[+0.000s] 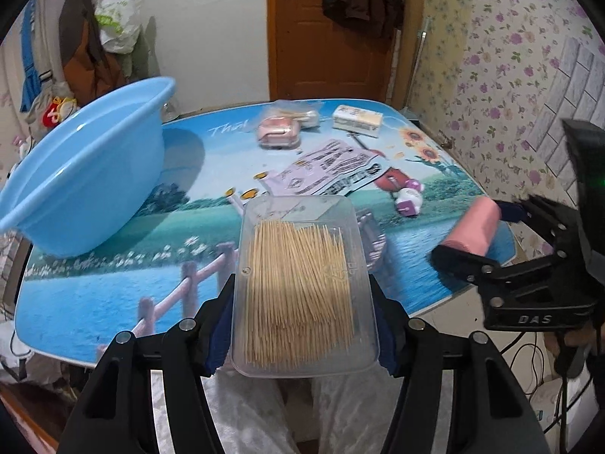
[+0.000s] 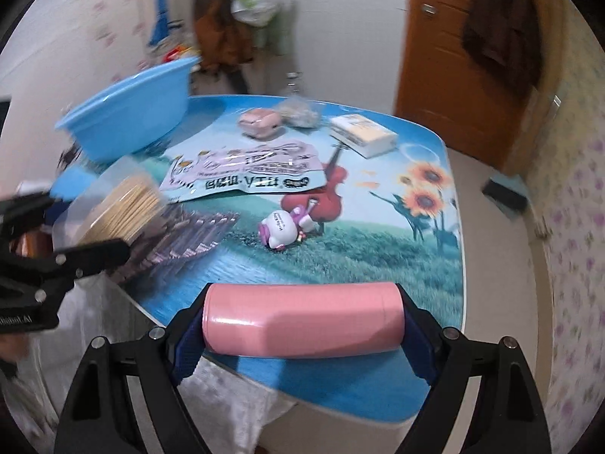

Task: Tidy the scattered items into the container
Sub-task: 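Carry the toothpick box and pink cylinder over the light blue basin with both grippers, then open the left gripper to drop the toothpick box into the basin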

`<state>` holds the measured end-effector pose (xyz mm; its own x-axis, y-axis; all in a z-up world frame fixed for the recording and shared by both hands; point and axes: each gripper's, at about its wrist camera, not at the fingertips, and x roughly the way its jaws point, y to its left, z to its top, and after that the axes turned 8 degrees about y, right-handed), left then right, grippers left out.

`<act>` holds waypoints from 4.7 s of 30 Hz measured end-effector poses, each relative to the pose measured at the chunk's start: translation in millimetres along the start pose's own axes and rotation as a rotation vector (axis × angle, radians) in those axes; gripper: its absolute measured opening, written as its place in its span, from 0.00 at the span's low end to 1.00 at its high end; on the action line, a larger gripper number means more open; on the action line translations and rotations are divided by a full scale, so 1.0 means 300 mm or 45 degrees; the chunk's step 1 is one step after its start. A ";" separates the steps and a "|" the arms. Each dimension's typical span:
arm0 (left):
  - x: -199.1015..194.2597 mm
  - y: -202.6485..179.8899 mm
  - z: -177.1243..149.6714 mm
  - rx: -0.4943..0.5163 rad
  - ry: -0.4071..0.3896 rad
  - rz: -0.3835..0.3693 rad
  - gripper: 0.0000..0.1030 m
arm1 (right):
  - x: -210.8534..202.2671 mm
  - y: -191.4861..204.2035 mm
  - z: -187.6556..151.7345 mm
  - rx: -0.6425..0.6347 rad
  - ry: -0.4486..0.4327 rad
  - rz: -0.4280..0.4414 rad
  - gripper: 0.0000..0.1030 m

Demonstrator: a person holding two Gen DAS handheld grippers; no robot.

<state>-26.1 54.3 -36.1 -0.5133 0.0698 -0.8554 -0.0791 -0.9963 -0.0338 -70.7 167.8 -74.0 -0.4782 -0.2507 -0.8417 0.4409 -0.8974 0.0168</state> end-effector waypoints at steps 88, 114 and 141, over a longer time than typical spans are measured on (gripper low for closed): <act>-0.273 0.304 0.068 -0.184 -0.285 0.147 0.58 | -0.219 0.318 0.175 0.222 -0.315 -0.197 0.85; -0.317 0.790 0.293 -0.208 -0.186 0.220 0.58 | -0.135 0.742 0.716 -0.153 -0.309 -0.026 0.85; 0.015 0.743 0.310 -0.163 0.094 0.153 0.59 | 0.069 0.660 0.738 -0.112 -0.203 -0.088 0.85</act>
<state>-125.4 -162.8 0.7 -0.4477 -0.0492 -0.8928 0.0908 -0.9958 0.0093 -161.6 -95.4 31.3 -0.6206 -0.2502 -0.7431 0.4645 -0.8809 -0.0913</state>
